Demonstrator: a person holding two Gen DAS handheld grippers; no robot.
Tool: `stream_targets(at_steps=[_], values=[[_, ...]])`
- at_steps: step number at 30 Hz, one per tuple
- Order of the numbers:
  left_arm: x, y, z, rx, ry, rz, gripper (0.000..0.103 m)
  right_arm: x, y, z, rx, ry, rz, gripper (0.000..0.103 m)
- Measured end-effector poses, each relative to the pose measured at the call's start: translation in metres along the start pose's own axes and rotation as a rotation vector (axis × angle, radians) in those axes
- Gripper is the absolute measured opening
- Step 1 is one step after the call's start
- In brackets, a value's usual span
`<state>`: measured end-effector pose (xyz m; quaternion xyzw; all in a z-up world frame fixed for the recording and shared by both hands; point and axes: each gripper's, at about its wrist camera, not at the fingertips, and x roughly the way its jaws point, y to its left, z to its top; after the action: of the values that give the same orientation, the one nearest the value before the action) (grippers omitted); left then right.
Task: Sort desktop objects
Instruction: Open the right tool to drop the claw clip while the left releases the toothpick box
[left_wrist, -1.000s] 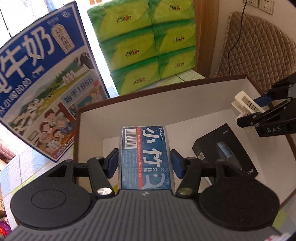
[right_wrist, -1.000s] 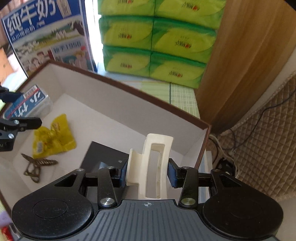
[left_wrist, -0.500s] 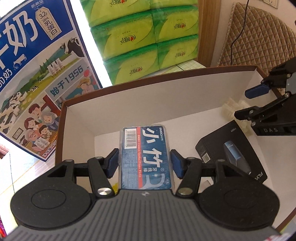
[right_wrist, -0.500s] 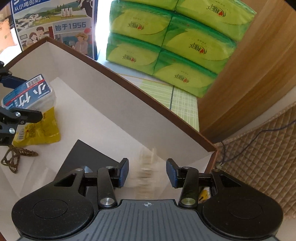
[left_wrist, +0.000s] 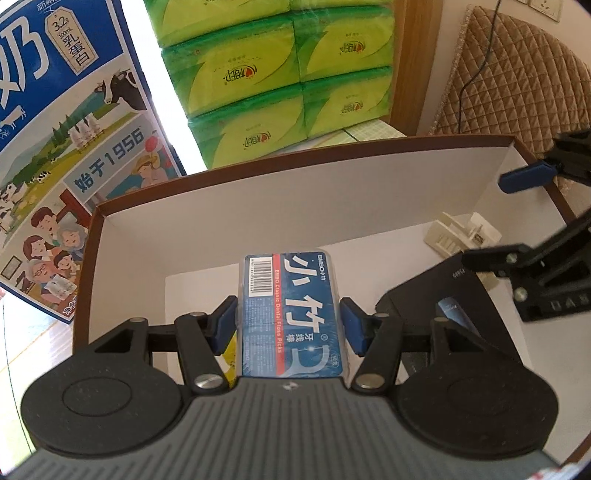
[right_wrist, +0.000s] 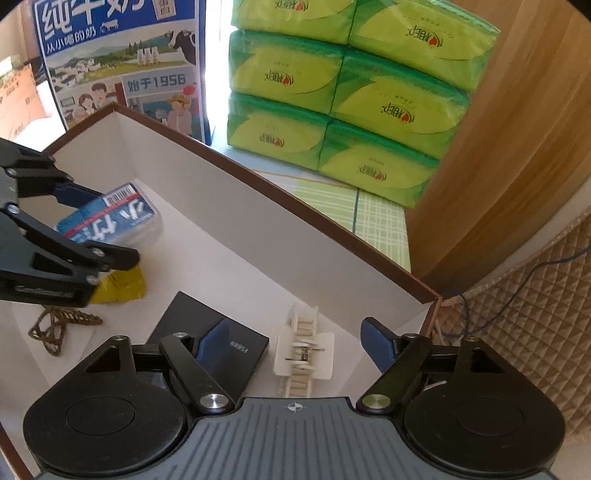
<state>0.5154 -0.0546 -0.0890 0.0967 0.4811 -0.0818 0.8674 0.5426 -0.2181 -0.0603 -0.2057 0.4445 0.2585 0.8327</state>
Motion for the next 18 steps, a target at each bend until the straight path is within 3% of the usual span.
stream_targets(at_steps=[4, 9, 14, 18], values=[[0.003, 0.004, 0.007, -0.056, -0.017, 0.003, 0.058, -0.006, 0.003, -0.003, 0.007, -0.018, 0.017, 0.089], [-0.005, 0.003, 0.011, -0.052, -0.04, 0.009, 0.067, -0.017, 0.009, -0.009, 0.003, -0.049, 0.048, 0.097], [-0.015, 0.004, 0.004, -0.048, -0.028, 0.002, 0.076, -0.029, 0.015, -0.018, 0.001, -0.064, 0.078, 0.101], [-0.029, 0.003, -0.007, -0.032, -0.023, 0.022, 0.076, -0.036, 0.016, -0.023, 0.024, -0.068, 0.088, 0.101]])
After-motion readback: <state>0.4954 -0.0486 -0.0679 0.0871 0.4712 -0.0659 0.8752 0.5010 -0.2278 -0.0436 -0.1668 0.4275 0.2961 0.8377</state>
